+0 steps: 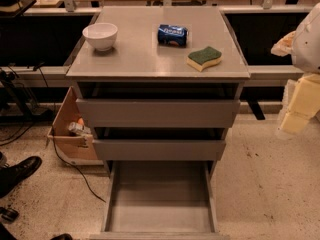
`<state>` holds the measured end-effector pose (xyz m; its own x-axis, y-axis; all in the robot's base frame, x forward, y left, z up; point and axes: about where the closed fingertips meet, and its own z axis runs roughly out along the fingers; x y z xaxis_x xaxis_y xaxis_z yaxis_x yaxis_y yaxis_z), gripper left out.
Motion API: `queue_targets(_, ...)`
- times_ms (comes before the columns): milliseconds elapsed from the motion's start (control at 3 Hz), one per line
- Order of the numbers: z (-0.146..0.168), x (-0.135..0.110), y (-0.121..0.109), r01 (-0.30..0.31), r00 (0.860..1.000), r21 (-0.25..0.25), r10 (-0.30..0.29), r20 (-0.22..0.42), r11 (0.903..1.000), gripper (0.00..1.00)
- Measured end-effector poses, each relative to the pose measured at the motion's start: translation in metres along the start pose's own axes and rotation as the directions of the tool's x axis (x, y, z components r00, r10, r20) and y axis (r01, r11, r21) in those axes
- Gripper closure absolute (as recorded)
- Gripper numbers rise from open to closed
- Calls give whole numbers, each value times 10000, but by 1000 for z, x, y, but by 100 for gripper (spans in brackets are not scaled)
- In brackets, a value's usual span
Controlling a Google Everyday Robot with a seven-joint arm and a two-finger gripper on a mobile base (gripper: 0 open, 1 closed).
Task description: Place sponge into bottom drawer
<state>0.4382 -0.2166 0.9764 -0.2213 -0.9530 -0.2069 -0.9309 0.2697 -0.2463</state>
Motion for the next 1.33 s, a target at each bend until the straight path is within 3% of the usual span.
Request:
queue_targets(333,2,-1,-4,-3,10000,54,2,41,10000,0)
queue_targets(667,18,-13,-37,-30,9992,487,11,399,9988,0)
queue_targets(1333,56,-43,-146,-456,9822,1395,189,1869,9892,0)
